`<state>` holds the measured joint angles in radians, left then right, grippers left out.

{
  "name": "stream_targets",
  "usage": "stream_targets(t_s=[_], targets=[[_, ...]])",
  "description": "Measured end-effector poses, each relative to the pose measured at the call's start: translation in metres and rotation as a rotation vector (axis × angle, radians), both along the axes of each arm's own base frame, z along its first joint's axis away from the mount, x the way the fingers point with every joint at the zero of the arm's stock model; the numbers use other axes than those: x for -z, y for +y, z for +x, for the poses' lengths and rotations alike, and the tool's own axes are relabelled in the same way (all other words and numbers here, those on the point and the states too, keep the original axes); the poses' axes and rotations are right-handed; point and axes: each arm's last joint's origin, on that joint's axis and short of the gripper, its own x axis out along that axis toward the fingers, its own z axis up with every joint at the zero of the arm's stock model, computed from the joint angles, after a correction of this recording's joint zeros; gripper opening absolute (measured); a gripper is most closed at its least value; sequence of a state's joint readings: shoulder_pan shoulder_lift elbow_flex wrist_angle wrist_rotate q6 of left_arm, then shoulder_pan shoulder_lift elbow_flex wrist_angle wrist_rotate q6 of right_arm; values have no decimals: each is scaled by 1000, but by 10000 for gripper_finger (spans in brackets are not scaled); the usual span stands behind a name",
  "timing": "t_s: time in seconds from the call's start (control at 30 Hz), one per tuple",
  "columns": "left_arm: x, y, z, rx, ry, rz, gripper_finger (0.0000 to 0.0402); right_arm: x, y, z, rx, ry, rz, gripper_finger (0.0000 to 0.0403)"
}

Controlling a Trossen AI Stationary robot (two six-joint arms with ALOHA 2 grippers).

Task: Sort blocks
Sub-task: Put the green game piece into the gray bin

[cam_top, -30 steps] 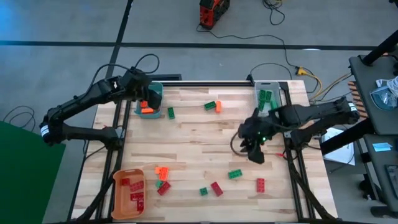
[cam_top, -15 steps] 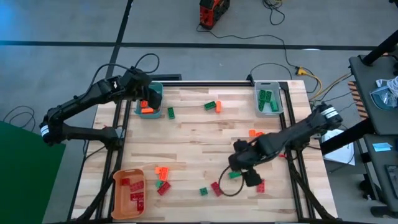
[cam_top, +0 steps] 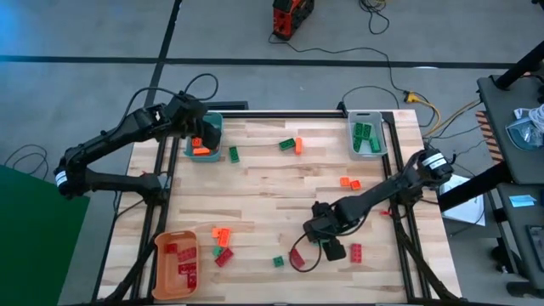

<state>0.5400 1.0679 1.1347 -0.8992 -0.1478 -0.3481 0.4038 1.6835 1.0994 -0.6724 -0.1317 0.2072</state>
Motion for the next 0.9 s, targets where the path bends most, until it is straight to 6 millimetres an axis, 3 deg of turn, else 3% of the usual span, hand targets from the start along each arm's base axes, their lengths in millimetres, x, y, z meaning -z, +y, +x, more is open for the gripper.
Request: stream_targets(t_s=[0.37,0.53,0.77,0.9], targets=[[0,0,0,0,0,0,157,31,-9,-20,19,43,-26,243],[0,0,0,0,0,0,157,31,-10,-21,24,29,-42,211],[0,0,0,0,-1,0,157,29,-9,-19,27,21,-37,132],[0,0,0,0,-1,1,157,22,-9,-19,22,15,-30,132]])
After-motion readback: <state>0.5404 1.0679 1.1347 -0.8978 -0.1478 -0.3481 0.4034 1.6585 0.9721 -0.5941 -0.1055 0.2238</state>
